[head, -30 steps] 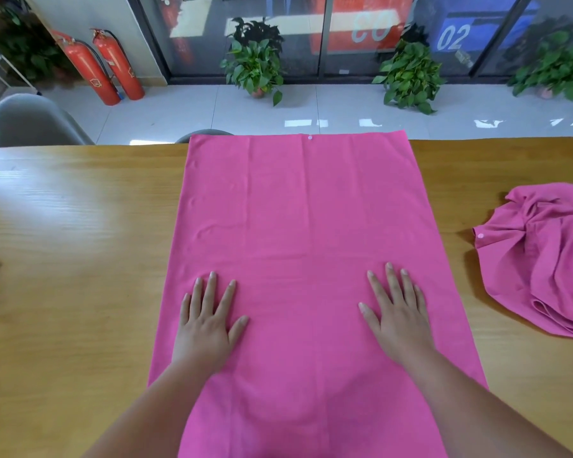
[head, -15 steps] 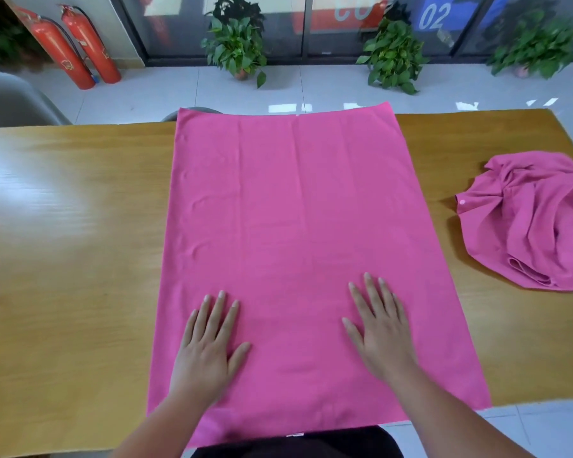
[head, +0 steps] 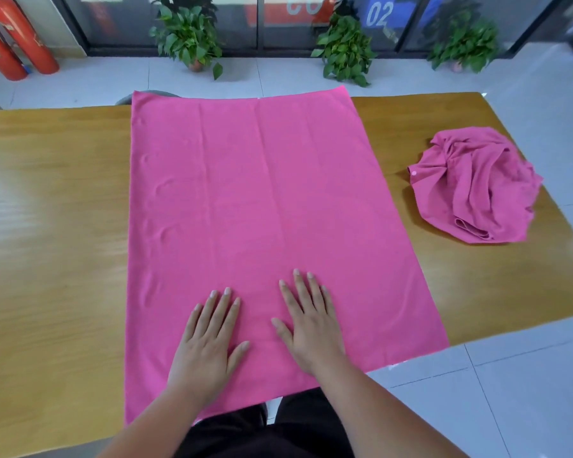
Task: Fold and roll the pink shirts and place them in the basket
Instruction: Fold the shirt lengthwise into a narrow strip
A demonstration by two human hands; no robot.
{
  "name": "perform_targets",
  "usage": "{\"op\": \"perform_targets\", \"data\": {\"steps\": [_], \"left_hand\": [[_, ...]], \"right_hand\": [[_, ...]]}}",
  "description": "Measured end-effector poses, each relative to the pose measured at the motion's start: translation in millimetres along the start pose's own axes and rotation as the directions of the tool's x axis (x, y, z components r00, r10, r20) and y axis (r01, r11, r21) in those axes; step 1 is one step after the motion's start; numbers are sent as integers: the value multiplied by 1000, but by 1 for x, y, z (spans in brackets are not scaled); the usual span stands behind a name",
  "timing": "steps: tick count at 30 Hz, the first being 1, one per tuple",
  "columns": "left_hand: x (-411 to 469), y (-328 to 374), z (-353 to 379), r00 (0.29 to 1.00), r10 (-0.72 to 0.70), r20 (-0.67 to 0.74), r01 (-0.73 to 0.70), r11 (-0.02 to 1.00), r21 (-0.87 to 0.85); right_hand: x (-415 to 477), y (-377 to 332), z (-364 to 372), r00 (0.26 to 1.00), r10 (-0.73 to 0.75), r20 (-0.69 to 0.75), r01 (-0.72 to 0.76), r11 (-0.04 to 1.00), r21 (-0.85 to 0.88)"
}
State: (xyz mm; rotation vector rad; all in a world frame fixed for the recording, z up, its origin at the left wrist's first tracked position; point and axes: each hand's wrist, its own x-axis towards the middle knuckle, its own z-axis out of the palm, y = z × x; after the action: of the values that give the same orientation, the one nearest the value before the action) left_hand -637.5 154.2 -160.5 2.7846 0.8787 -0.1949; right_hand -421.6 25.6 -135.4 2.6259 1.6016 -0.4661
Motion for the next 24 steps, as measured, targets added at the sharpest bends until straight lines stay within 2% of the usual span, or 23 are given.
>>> {"op": "perform_targets", "data": {"steps": [3, 5, 7, 12, 15, 17, 20, 22, 24], "left_hand": [[-17, -26, 0, 999, -38, -23, 38, 999, 3], [-25, -40, -2, 996, -80, -28, 80, 997, -3], [-30, -49, -2, 995, -97, -24, 97, 995, -2], [-36, -55, -2, 997, -75, 10, 75, 997, 23], [-33, -44, -2, 988, -151, 31, 150, 988, 23], [-37, -28, -3, 982, -180, 53, 178, 984, 27], [-49, 4, -2, 990, -90, 109, 79, 991, 107], [-54, 21, -1, 985, -75, 154, 59, 993, 107], [-59, 24, -2, 973, -149, 174, 134, 987, 92]], "right_hand": [[-15, 60, 2, 985, 155, -70, -157, 987, -18], [-28, 112, 0, 935, 342, -97, -344, 939, -1], [-42, 154, -1, 883, 460, -91, -461, 887, 10], [-49, 182, 1, 875, 483, -35, -483, 876, 4], [-41, 160, -1, 832, 554, -40, -554, 833, 19], [-41, 131, -4, 865, 497, -65, -497, 868, 16], [-44, 68, 3, 980, 196, -41, -196, 981, 4], [-51, 34, 13, 998, 56, 20, -56, 998, 16], [-60, 24, 19, 997, 41, 65, -42, 999, 7]]}}
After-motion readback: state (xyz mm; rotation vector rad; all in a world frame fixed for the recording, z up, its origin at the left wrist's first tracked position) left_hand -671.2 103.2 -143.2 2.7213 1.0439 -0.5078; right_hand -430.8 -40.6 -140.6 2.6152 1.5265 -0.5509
